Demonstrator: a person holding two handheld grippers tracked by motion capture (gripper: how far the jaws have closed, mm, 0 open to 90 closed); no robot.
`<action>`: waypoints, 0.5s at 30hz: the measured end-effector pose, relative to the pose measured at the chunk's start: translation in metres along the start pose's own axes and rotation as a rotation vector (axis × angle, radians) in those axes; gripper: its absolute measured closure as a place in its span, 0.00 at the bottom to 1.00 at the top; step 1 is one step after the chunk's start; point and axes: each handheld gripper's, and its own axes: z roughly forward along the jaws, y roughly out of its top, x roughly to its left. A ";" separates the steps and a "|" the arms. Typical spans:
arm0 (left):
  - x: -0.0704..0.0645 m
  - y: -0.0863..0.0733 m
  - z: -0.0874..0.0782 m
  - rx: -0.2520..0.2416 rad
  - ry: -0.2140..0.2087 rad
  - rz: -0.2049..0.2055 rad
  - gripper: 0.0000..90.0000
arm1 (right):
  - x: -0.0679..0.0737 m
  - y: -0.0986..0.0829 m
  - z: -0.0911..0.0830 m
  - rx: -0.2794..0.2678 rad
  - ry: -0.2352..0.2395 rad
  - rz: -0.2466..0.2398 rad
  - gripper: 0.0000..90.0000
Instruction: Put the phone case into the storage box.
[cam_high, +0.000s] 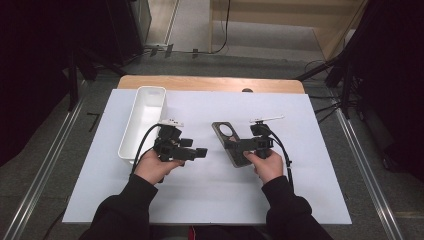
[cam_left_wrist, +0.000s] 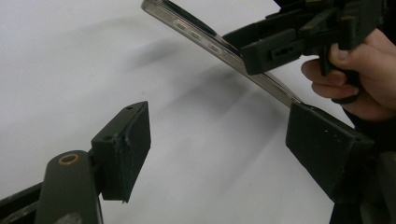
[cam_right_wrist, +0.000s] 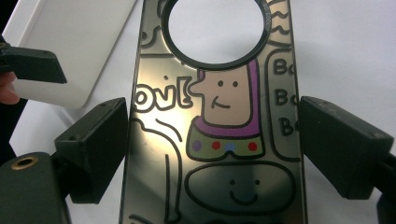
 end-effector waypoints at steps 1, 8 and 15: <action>0.000 0.001 0.001 0.000 0.005 -0.009 0.24 | 0.000 0.000 0.000 -0.002 0.001 0.000 0.12; 0.002 0.012 0.007 0.002 0.028 -0.040 0.24 | 0.000 -0.001 0.000 -0.014 -0.005 0.002 0.12; 0.002 0.020 0.012 -0.007 0.036 -0.060 0.25 | 0.000 -0.002 0.002 -0.015 -0.008 0.009 0.12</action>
